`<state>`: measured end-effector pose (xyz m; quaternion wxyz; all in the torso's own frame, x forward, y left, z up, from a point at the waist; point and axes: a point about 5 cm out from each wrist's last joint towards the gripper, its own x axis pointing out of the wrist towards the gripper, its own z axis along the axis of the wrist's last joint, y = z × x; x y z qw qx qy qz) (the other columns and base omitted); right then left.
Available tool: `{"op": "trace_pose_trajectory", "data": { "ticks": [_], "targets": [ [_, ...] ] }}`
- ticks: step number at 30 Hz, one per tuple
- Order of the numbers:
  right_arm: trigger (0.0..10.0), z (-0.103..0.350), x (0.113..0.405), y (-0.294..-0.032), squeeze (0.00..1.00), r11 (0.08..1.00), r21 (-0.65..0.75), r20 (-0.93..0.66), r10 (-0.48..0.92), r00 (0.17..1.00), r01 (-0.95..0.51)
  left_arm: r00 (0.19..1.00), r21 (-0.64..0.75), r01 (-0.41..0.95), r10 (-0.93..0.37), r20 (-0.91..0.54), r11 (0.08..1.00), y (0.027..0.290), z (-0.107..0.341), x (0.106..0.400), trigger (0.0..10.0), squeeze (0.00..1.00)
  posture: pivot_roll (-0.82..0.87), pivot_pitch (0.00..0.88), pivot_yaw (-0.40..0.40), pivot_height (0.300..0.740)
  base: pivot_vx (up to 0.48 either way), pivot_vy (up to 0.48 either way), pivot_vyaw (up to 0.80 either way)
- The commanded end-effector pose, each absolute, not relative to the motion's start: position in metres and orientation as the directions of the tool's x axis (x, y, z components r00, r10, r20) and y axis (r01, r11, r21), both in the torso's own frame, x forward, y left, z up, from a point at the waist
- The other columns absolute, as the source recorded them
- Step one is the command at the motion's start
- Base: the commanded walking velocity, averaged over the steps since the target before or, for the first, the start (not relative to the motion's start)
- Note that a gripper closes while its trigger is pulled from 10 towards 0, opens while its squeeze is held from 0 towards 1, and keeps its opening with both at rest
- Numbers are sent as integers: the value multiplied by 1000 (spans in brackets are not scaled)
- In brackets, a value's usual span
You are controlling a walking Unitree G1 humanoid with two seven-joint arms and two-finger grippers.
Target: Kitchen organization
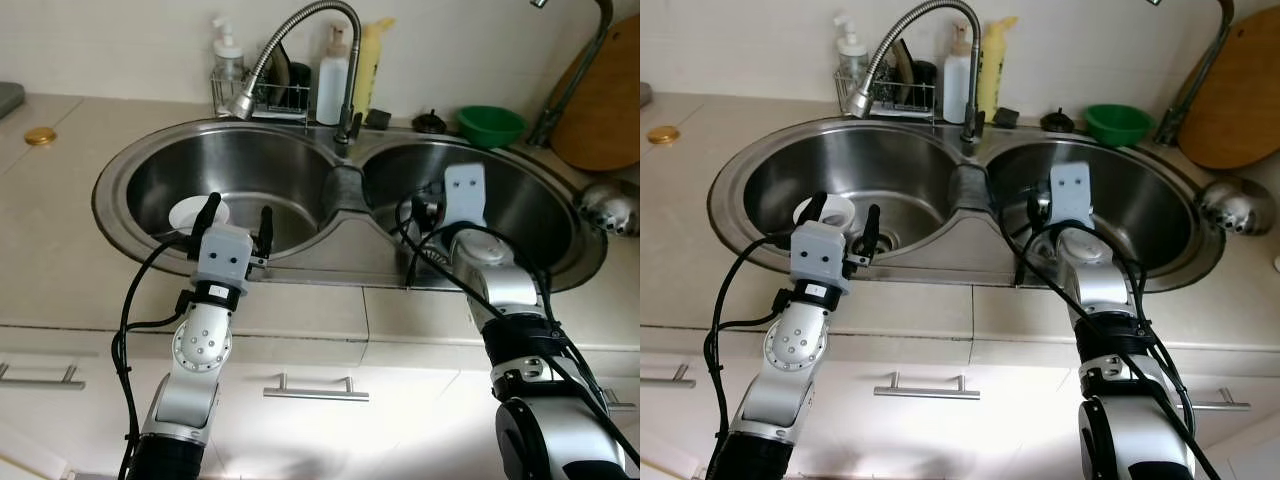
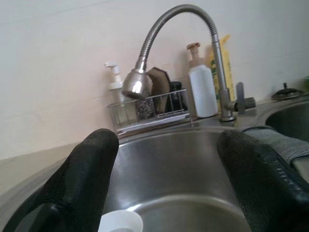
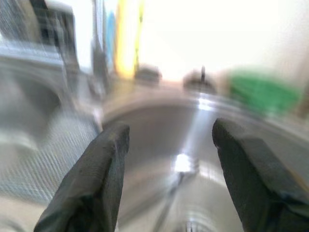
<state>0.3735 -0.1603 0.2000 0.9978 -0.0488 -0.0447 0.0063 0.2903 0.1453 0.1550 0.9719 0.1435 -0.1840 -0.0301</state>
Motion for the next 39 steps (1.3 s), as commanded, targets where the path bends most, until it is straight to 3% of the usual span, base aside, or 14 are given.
{"op": "trace_pose_trajectory", "data": {
  "ticks": [1,4,5,6,23,39],
  "targets": [
    [10000,207,367,-160,1000,992,-121,168,-2,986,22,934,277,14,-112,338,961,142,154,291,10000,0,119,0,-89,740,0,0,0],
    [10000,205,358,-160,1000,990,-138,217,-10,976,41,935,276,18,-114,337,961,142,154,290,10000,0,116,0,-88,740,0,0,0],
    [10000,200,346,-159,655,984,-168,256,-19,966,64,933,276,28,-124,338,961,141,154,289,10000,0,116,0,-88,740,0,0,0],
    [10000,198,342,-159,24,981,-179,264,-21,964,70,932,275,30,-127,339,961,140,154,289,10000,0,116,0,-88,740,0,0,0],
    [10000,173,314,-154,0,975,-215,222,-8,975,57,930,259,47,-137,341,965,139,155,288,10000,0,106,0,-83,740,0,0,0],
    [10000,170,305,-159,0,969,-238,224,-17,975,72,933,256,51,-138,334,965,138,154,288,10000,0,95,0,-85,740,-252,0,0]
  ]
}}
